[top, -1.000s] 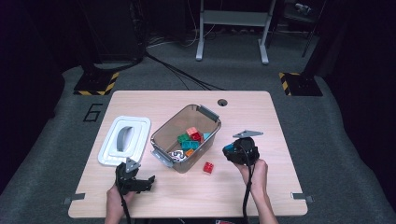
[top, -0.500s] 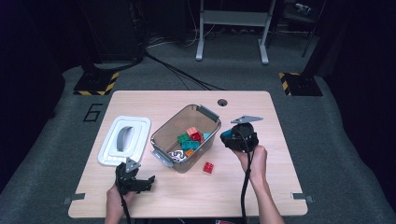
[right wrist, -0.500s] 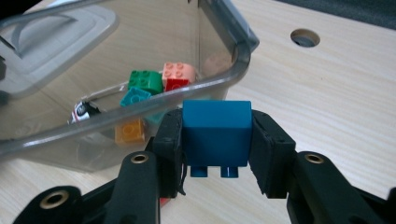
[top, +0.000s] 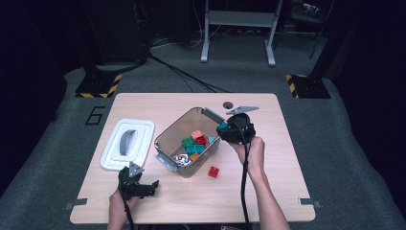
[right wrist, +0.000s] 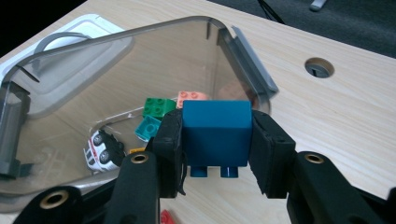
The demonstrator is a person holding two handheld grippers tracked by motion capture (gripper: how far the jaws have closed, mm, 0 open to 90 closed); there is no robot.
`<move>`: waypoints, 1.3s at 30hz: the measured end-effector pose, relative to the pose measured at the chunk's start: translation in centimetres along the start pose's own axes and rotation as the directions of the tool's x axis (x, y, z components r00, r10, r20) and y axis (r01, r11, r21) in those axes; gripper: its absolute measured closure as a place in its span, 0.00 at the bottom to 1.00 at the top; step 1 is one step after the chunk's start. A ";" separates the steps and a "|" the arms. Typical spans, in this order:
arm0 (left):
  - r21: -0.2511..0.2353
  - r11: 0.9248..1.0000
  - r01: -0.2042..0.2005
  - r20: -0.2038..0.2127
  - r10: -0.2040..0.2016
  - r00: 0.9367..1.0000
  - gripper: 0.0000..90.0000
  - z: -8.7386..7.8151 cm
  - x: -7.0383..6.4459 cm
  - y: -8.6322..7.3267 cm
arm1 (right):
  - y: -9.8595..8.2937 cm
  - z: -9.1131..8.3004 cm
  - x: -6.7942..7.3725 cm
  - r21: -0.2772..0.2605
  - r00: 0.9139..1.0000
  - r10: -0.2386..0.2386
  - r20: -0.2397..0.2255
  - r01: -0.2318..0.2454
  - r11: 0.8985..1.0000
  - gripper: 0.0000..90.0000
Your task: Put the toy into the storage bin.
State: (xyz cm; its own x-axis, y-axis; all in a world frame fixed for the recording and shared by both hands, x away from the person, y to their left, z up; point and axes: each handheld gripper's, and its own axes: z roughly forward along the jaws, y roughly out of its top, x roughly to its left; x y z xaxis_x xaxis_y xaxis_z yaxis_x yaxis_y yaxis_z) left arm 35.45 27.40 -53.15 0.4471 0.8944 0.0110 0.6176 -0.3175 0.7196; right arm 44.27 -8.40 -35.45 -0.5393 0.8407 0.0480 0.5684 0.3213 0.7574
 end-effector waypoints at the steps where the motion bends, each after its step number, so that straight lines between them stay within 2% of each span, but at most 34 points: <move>1: 0.000 1.000 0.000 0.000 0.000 1.000 0.02 0.0 0.0 0.0 | 0.0 0.0 0.0 0.000 1.000 0.000 0.000 0.000 1.000 0.65; 13: 0.000 1.000 0.000 0.000 0.000 1.000 0.02 0.0 0.0 0.0 | 1.0 3.3 2.0 0.054 0.998 -0.035 -0.046 0.037 0.998 0.65; 21: 0.000 1.000 -0.001 0.000 0.001 1.000 0.02 0.0 0.0 0.0 | 0.3 5.5 3.2 0.133 0.995 -0.074 -0.073 0.083 0.988 0.65; 31: -0.001 1.000 -0.002 -0.002 0.002 1.000 0.02 0.0 0.0 0.0 | -0.2 5.3 3.2 0.153 0.994 -0.076 -0.079 0.087 0.984 0.65; 34: -0.001 1.000 -0.002 -0.002 0.002 1.000 0.02 0.0 0.0 0.0 | -0.3 5.1 3.3 0.153 0.995 -0.071 -0.073 0.081 0.985 0.57; 35: -0.001 1.000 -0.002 -0.001 0.002 1.000 0.02 0.0 0.0 0.0 | -0.5 4.6 3.4 0.136 0.995 -0.072 -0.068 0.081 0.987 0.48; 36: 0.000 1.000 -0.001 -0.001 0.001 1.000 0.02 0.0 0.0 0.0 | -0.5 4.6 3.4 0.136 0.995 -0.072 -0.068 0.081 0.987 0.48; 38: -0.001 1.000 -0.001 0.000 0.001 1.000 0.02 0.0 0.0 0.0 | -0.9 3.8 3.5 0.106 0.995 -0.068 -0.072 0.076 0.991 0.38; 39: -0.001 1.000 -0.002 -0.002 0.002 1.000 0.02 0.0 0.0 0.0 | -0.9 3.8 3.5 0.106 0.995 -0.068 -0.072 0.076 0.991 0.38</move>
State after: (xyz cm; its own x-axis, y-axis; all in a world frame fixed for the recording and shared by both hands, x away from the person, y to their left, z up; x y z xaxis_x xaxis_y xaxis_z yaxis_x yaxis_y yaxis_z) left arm 35.43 27.40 -53.15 0.4472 0.8944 0.0135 0.6163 -0.3190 0.7200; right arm 44.22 -4.06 -38.43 -0.6204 0.7831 0.0433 0.5886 0.4285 0.6856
